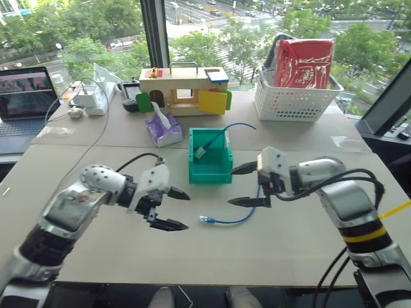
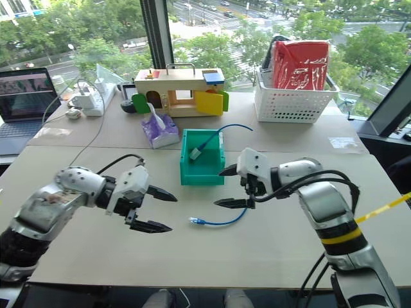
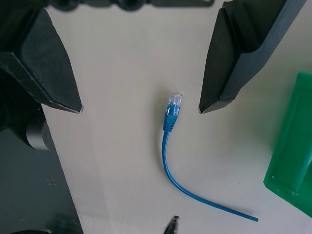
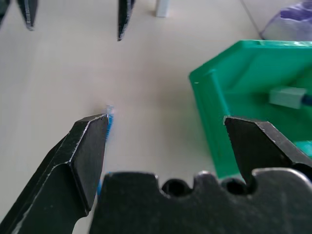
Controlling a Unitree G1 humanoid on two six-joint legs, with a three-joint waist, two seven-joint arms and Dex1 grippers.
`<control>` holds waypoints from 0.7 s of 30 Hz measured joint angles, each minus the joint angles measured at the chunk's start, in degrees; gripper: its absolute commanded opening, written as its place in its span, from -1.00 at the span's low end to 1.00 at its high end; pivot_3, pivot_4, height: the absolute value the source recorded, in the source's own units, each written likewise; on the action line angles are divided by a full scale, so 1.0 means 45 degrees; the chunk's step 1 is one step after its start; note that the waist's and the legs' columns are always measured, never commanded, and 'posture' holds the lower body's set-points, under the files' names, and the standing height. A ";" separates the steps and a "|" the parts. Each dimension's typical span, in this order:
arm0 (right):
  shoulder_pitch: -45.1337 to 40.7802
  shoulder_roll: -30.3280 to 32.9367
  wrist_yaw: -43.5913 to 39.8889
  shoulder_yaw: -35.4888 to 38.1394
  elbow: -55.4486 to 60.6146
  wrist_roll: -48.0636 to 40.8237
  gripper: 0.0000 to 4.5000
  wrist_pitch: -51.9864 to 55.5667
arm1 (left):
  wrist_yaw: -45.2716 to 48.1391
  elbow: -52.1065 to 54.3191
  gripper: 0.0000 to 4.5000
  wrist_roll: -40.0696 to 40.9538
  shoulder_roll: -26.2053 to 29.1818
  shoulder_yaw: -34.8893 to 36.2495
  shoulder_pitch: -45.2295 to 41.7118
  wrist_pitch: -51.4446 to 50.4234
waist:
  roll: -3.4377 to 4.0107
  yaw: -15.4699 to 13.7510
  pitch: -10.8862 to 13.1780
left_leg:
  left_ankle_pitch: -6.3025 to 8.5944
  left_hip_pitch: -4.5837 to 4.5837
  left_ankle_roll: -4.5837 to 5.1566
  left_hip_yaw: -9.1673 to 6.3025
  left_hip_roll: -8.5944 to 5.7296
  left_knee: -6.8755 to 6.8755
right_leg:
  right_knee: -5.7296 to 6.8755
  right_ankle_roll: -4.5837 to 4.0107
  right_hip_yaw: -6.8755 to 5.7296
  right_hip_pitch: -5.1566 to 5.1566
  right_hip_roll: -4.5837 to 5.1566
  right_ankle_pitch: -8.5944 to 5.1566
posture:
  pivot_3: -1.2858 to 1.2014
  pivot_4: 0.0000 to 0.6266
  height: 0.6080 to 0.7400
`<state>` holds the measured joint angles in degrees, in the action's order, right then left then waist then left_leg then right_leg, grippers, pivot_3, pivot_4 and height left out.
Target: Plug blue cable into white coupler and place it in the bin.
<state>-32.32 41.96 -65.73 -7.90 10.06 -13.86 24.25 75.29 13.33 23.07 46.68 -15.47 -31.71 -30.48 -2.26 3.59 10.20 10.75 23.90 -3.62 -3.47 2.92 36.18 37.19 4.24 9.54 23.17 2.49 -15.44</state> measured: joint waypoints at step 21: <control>0.5257 0.1781 0.2764 0.4299 0.3930 -0.1232 0.98 0.2543 | 0.0702 -0.6975 0.83 -0.2685 -0.3584 -0.1193 -0.0963 0.5902 | 0.0008 0.0058 -0.0004 | 0.0004 0.0013 0.0010 -0.0015 -0.0018 0.0054 | 0.0017 0.0015 -0.0005 -0.0018 0.0010 0.0013 | 0.03 -0.52 1.00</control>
<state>-8.66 49.98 -53.29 11.44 27.75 -19.40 35.69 78.44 -18.06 10.99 30.55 -20.84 -36.04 -3.92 -2.22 3.85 10.18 10.76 23.96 -3.57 -3.54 2.84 36.43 37.27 4.30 9.52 23.09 2.54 -15.39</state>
